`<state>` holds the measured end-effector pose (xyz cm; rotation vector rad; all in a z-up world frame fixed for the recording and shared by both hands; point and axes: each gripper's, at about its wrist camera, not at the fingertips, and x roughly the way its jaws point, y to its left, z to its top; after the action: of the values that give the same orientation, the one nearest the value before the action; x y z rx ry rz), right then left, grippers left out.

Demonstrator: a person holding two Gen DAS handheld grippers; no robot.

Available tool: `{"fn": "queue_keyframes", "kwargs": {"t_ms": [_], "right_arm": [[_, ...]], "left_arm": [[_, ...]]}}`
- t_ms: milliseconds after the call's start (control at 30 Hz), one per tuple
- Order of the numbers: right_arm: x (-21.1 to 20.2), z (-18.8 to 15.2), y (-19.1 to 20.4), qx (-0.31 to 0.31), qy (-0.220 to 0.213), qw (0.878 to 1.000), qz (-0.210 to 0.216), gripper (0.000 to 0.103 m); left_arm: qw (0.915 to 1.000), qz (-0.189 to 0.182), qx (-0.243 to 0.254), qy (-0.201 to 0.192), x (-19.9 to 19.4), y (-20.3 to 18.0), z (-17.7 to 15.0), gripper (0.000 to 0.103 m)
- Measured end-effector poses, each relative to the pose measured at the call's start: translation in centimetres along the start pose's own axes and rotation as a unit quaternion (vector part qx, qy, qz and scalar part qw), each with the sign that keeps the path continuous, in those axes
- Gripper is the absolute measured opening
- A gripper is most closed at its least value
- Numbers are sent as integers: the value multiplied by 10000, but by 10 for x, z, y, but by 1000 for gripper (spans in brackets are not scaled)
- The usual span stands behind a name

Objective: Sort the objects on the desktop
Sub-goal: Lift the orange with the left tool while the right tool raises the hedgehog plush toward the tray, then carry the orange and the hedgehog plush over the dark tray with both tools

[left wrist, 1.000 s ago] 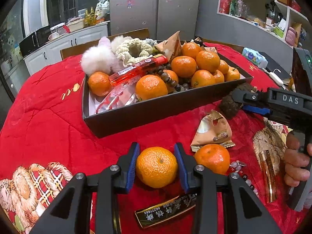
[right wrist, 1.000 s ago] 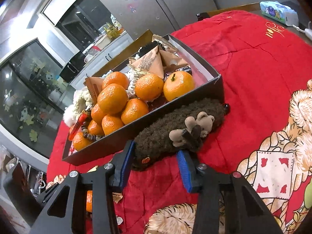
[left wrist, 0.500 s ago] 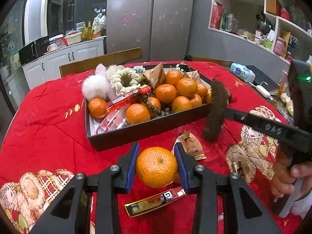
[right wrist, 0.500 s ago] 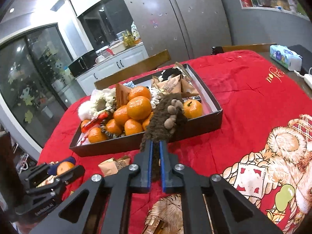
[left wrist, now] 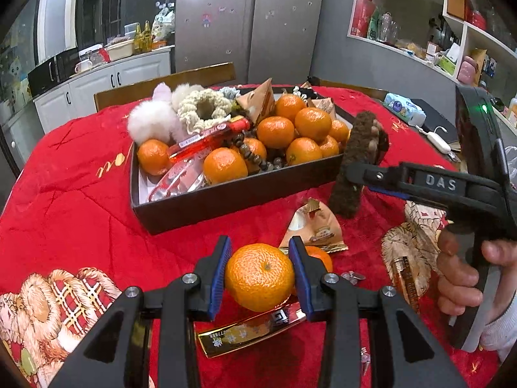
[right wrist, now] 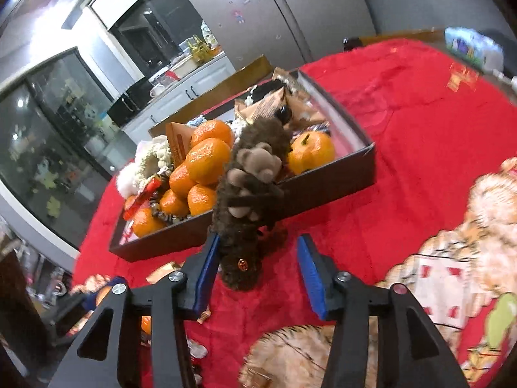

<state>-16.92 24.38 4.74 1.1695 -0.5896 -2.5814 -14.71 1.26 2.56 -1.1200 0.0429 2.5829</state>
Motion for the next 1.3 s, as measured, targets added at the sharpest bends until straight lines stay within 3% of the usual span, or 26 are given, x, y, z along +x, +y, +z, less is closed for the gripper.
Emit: {"fn": "queue_keyframes", "kwargs": {"t_ms": [100,167,200,600,933,1300], "right_arm": [[10,4,7,-129,8,9999,-9,50],[14,5,10,-141,-62,9998,-92,39],[17,5,12,-141,-71,9999,-53,28],[1,-2,25,-627,-323,9968,-371,28],[-23,-1,39,-799,-463,9952,-315,28],[-29,37,66,-1003,-494,9936,-186,29]], "left_arm": [[10000,-6,-32,14,1,3,0,38],[10000,-22,-60,29,2,4,0,38],[10000,-27,-62,28,2,5,-1,38],[9999,-108,16,-133,-11,-4,3,38],[9990,-98,157,-397,-29,-16,13,38],[9989,-62,-107,-462,-31,0,58,38]]}}
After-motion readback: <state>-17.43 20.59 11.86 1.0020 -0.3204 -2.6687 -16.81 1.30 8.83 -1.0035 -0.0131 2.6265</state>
